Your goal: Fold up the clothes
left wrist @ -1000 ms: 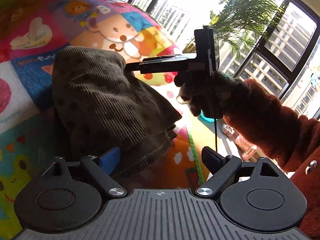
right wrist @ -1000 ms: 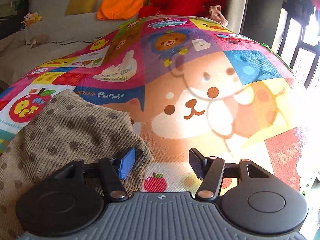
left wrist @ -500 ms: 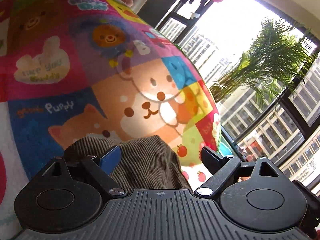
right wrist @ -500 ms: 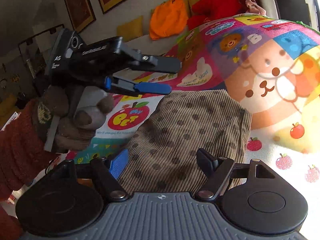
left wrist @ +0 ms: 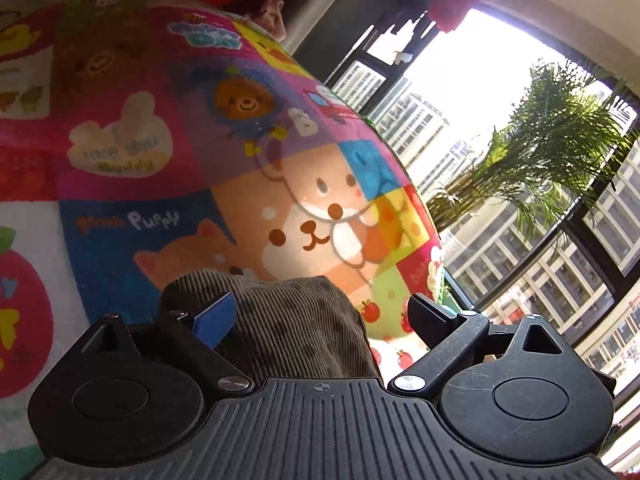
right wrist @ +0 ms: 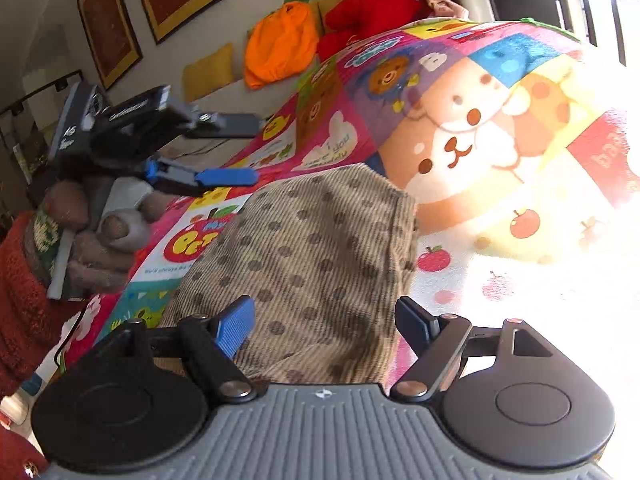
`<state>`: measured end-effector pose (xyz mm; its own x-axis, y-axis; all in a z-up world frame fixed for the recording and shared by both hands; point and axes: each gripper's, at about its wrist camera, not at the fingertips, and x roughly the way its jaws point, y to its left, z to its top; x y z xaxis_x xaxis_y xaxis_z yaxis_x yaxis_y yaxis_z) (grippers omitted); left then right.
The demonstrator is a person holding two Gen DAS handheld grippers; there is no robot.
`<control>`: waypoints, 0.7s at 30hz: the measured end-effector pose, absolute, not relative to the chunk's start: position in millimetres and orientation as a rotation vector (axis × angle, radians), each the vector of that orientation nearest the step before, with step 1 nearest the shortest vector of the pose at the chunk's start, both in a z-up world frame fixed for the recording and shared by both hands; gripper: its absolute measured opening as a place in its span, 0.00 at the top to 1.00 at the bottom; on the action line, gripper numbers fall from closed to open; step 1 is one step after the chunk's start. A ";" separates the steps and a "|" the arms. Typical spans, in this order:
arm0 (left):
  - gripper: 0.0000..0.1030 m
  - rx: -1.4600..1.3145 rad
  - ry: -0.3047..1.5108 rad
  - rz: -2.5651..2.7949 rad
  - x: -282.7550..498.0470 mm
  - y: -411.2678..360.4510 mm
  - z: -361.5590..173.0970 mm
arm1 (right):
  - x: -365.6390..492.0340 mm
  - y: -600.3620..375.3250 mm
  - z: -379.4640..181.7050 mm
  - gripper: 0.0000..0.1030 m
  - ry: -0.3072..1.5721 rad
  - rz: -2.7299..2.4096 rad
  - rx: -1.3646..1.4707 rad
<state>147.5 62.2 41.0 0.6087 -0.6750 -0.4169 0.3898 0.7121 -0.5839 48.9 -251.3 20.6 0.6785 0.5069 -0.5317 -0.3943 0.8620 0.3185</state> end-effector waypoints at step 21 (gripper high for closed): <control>0.01 -0.003 0.627 -0.602 28.5 12.0 17.0 | 3.0 -228.5 41.2 0.11 0.329 0.111 -0.290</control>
<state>28.5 12.0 17.0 0.6455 -0.5301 -0.5498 0.5285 0.8297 -0.1796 3.0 -228.5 41.2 0.9406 0.0605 -0.3341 -0.1544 0.9527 -0.2619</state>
